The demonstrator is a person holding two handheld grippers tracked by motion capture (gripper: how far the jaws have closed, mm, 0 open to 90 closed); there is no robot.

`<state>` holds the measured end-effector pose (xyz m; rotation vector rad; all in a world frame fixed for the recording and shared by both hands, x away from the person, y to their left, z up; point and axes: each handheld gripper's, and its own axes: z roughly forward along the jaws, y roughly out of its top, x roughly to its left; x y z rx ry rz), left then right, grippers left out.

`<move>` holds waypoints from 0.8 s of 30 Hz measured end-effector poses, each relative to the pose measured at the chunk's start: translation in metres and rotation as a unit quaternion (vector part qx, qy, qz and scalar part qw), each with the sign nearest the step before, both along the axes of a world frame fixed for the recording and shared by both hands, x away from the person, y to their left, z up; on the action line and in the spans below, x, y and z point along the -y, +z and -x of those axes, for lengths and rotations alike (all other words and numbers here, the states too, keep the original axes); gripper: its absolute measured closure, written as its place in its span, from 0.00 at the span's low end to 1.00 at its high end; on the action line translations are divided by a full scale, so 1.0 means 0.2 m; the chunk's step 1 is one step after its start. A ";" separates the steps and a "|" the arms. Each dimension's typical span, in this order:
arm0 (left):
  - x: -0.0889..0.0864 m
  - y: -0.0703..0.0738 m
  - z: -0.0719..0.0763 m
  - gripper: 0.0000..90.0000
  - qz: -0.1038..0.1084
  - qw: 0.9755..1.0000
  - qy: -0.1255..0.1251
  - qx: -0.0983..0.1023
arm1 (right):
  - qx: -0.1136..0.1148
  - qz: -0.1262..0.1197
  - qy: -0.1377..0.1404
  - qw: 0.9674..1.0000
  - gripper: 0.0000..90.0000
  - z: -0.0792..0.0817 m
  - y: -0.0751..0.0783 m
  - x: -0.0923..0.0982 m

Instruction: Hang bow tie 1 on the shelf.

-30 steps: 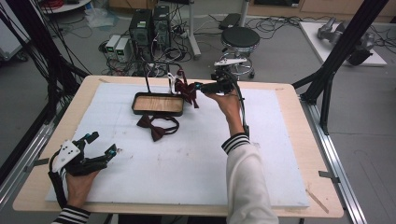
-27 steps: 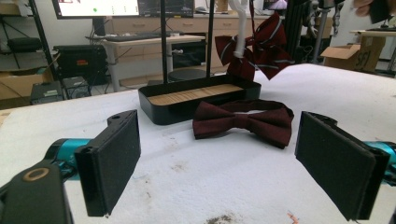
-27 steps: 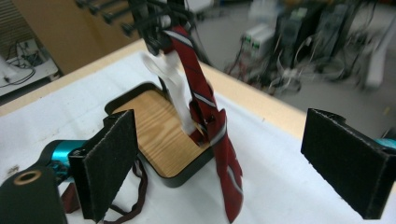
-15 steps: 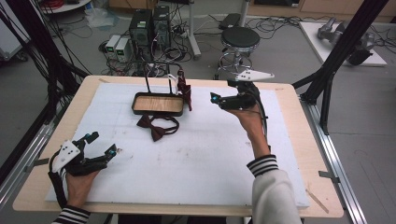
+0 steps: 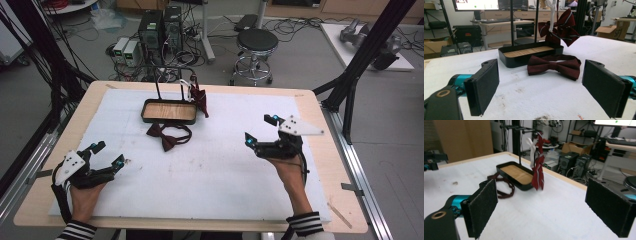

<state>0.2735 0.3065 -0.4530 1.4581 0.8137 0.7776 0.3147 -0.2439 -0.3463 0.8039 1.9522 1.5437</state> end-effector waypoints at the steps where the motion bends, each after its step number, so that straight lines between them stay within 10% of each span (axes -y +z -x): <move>1: 0.00 0.00 0.00 0.16 0.000 1.000 0.000 0.000 | 0.007 -0.001 -0.005 1.000 0.11 0.02 -0.02 0.01; 13: 0.00 0.00 0.00 0.16 0.001 1.000 0.002 0.002 | 0.035 -0.033 -0.042 0.998 0.11 0.22 -0.29 0.11; 24: 0.00 0.00 0.00 0.16 0.002 1.000 0.002 0.004 | 0.022 -0.027 -0.052 0.998 0.11 0.25 -0.30 0.09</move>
